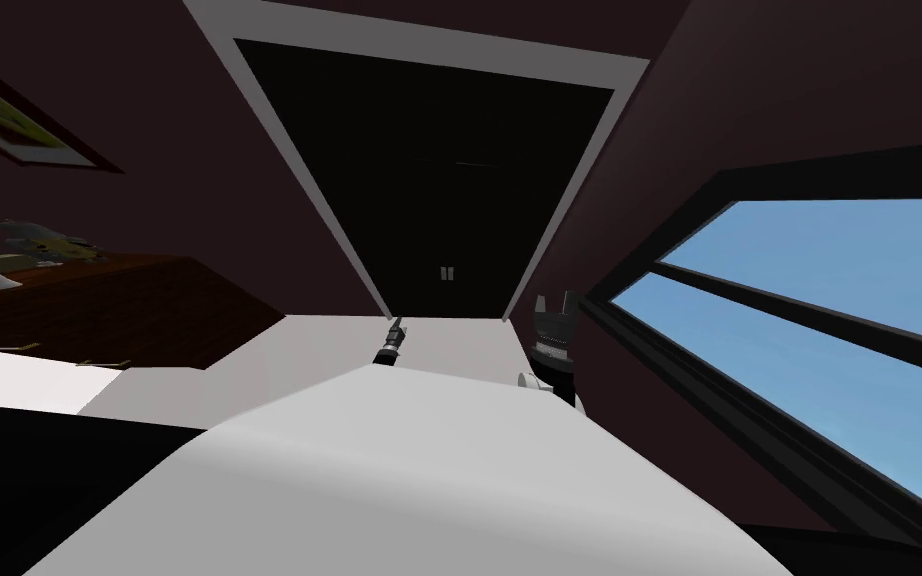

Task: Pull the door open

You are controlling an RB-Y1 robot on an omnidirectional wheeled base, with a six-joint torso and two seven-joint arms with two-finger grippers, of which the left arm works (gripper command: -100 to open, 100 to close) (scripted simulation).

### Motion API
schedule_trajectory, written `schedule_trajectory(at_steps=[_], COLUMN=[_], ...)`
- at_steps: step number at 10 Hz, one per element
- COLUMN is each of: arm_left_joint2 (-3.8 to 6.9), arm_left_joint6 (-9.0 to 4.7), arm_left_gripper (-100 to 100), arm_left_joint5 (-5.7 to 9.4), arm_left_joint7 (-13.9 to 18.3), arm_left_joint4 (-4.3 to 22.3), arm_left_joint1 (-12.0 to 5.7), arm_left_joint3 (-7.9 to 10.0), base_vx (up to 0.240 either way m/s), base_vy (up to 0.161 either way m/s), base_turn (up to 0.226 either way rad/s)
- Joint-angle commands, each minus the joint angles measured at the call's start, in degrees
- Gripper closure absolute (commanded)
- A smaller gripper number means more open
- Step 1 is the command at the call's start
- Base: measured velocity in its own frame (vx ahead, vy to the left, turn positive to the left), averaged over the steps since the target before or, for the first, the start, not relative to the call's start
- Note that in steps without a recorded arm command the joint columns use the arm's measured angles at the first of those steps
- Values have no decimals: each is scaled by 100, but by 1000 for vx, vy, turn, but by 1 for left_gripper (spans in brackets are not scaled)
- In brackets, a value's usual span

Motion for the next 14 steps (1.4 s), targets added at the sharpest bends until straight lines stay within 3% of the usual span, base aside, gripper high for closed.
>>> schedule_trajectory(at_steps=[1, 9, 14], arm_left_joint2=[20, 131, 249], arm_left_joint6=[-10, -69, -131], arm_left_gripper=[-100, -100, -100], arm_left_joint5=[50, 366, 702], arm_left_joint7=[-9, -77, -149], arm_left_joint4=[15, 132, 256], arm_left_joint1=[7, 36, 67], arm_left_joint3=[6, 46, 89], base_vx=[-193, -211, -213], base_vy=[53, 107, 131], base_turn=[-56, -67, -109])
